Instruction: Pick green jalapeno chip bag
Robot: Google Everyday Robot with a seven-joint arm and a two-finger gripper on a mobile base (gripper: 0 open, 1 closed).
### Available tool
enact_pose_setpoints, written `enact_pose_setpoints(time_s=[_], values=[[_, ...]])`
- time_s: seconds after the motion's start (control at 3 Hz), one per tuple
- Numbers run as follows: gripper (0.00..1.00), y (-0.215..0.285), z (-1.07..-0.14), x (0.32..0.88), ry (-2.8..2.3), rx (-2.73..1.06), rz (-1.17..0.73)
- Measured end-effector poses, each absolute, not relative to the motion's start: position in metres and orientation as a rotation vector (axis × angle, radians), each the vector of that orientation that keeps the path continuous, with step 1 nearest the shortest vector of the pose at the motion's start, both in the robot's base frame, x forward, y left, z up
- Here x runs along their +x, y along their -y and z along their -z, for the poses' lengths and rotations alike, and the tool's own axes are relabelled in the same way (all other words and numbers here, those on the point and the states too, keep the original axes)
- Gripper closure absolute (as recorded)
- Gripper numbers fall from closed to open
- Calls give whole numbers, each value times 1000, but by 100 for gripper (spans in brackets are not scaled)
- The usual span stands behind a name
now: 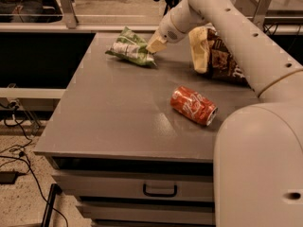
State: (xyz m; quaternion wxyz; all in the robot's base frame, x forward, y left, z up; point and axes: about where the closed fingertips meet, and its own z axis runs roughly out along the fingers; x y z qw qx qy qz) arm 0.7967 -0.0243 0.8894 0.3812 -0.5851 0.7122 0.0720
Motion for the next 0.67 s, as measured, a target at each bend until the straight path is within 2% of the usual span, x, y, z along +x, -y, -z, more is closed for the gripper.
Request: enact_pose_setpoints(time_s=[0.33, 0.67], values=[[100, 27, -900, 789, -1791, -1493, -191], [100, 26, -905, 787, -1775, -1494, -196]])
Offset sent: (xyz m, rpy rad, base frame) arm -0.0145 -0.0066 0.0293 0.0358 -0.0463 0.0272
